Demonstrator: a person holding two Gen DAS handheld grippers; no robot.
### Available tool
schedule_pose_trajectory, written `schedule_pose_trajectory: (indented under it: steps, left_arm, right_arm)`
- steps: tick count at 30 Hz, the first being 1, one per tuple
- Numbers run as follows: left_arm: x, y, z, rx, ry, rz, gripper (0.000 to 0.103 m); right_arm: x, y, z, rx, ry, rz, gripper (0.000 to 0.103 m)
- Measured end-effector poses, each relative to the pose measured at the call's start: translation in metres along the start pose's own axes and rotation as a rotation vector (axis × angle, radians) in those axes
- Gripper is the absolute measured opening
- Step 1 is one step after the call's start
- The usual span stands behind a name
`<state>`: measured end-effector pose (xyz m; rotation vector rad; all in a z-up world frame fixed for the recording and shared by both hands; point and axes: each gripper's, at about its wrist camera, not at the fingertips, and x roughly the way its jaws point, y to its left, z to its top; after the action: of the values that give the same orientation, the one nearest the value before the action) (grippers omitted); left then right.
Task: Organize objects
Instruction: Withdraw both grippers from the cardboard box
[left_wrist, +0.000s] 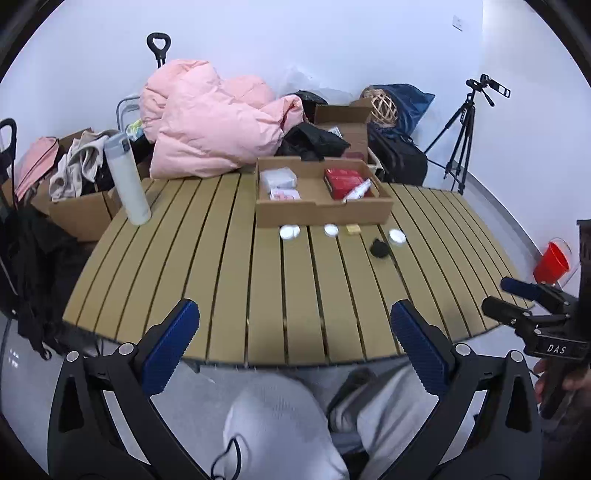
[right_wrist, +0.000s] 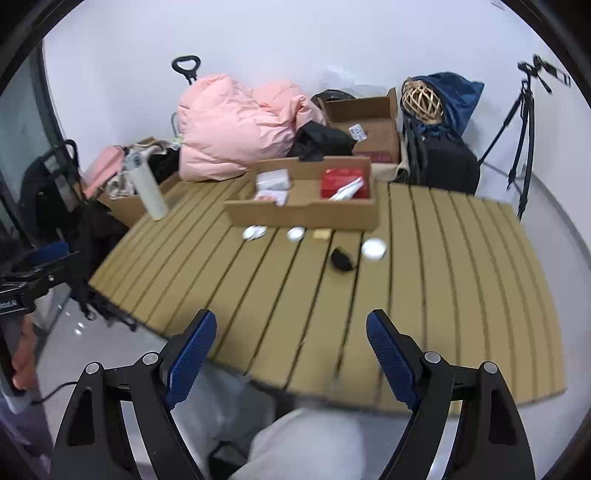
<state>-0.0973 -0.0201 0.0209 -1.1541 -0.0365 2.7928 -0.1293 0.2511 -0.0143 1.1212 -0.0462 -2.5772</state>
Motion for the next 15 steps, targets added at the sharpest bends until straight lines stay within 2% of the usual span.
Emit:
schedule_pose_trajectory:
  steps: [3, 6, 12, 15]
  left_arm:
    - [0.000, -0.003, -0.004, 0.028, -0.005, 0.018, 0.103]
    - [0.006, -0.001, 0.000, 0.014, -0.008, 0.015, 0.103]
    - [0.038, 0.006, -0.001, -0.010, 0.033, 0.009, 0.103]
    - [0.052, 0.007, -0.001, -0.014, 0.017, -0.006, 0.103]
  right_arm:
    - [-0.002, 0.006, -0.021, 0.042, 0.017, 0.032, 0.087]
    - [0.001, 0.014, -0.029, 0.015, 0.034, 0.008, 0.087]
    - [0.010, 0.011, -0.023, 0.015, 0.032, -0.031, 0.087]
    - [0.024, 0.001, -0.019, 0.037, 0.052, -0.057, 0.087]
